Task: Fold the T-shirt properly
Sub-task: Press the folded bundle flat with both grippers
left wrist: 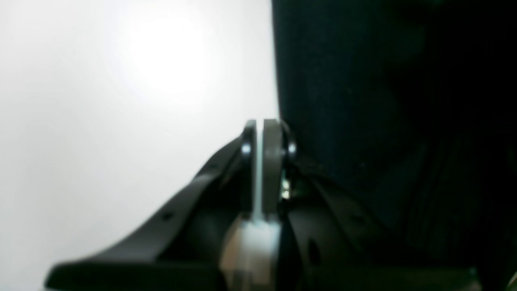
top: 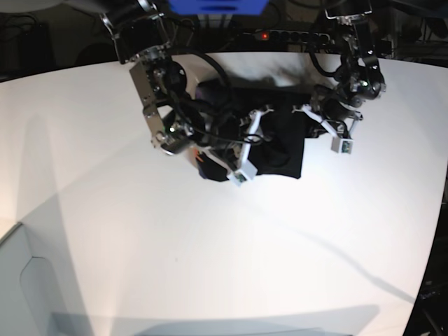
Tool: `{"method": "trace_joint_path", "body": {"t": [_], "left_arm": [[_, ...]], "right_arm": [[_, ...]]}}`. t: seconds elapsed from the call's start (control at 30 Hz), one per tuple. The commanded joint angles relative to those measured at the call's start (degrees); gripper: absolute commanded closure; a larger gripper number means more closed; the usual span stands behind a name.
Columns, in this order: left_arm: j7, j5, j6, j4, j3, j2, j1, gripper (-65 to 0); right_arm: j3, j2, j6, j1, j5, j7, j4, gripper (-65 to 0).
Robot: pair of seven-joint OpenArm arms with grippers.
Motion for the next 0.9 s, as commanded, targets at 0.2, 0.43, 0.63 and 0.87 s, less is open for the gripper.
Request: {"method": "trace_joint_path", "body": {"t": [0.2,0.43,0.63,0.87], "left_arm": [[2.71,1.81,0.34,0.1,-0.05,-0.13,0.54,-3.1],[2.71,1.81,0.34,0.1,-0.05,-0.13,0.54,-3.1],[2.79,1.81,0.34,0.1,-0.05,0.57,0.54,-3.2],[2.79,1.81,0.34,0.1,-0.05,0.66,0.62,-3.2]], "right_arm": [[-0.11,-0.63,-0.03,0.74,1.36,0.79,0.89,-22.5],[-0.11,-0.63,-0.03,0.57,1.36,0.79,0.89,-22.3],[-0.11,-0.63,-0.03,0.48,1.36,0.79,0.89,-22.3],[-0.11,-0.63,-0.03,0.48,1.36,0.79,0.89,-22.3]]}}
